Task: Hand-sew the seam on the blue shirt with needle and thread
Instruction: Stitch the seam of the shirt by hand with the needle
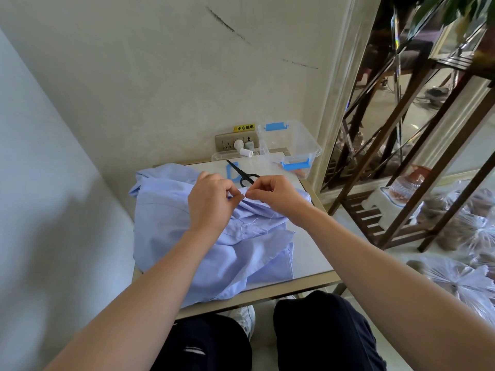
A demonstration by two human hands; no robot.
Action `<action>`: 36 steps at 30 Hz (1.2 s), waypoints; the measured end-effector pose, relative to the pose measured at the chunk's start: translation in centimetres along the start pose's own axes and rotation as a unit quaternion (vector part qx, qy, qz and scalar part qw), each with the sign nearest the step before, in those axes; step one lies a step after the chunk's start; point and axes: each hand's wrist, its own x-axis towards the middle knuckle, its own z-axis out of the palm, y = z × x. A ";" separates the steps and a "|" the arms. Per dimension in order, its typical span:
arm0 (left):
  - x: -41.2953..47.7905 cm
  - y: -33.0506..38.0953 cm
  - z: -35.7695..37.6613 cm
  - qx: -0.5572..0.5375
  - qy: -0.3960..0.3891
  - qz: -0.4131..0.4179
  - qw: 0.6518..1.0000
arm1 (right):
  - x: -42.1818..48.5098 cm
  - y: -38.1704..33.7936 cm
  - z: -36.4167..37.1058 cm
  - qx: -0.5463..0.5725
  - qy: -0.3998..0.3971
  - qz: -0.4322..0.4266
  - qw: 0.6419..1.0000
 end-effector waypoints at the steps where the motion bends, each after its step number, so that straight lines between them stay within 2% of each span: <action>1: 0.0 0.1 0.0 0.003 -0.006 -0.006 1.000 | 0.0 0.0 0.0 -0.001 0.000 0.001 1.000; 6: 0.0 0.2 0.0 0.002 -0.026 -0.027 0.999 | -0.1 0.0 0.1 -0.001 0.004 0.003 1.000; 12: -0.1 0.3 -0.2 -0.048 -0.031 -0.045 0.997 | 0.1 0.1 0.2 0.000 0.008 0.014 1.000; 22: -0.5 0.4 -0.2 -0.067 -0.029 0.013 0.997 | -0.1 -0.2 0.1 0.008 0.006 0.050 0.999; 28: -0.5 0.3 -0.3 -0.067 -0.025 0.020 0.997 | 0.4 0.3 0.0 0.002 0.058 0.073 0.996; 32: -0.6 0.0 -0.1 -0.081 -0.030 0.016 0.996 | 0.0 0.1 -0.1 0.009 0.036 0.077 0.996; 36: -0.8 -0.7 0.0 -0.086 -0.036 -0.022 0.995 | -0.5 0.1 -0.6 0.025 0.008 0.083 0.996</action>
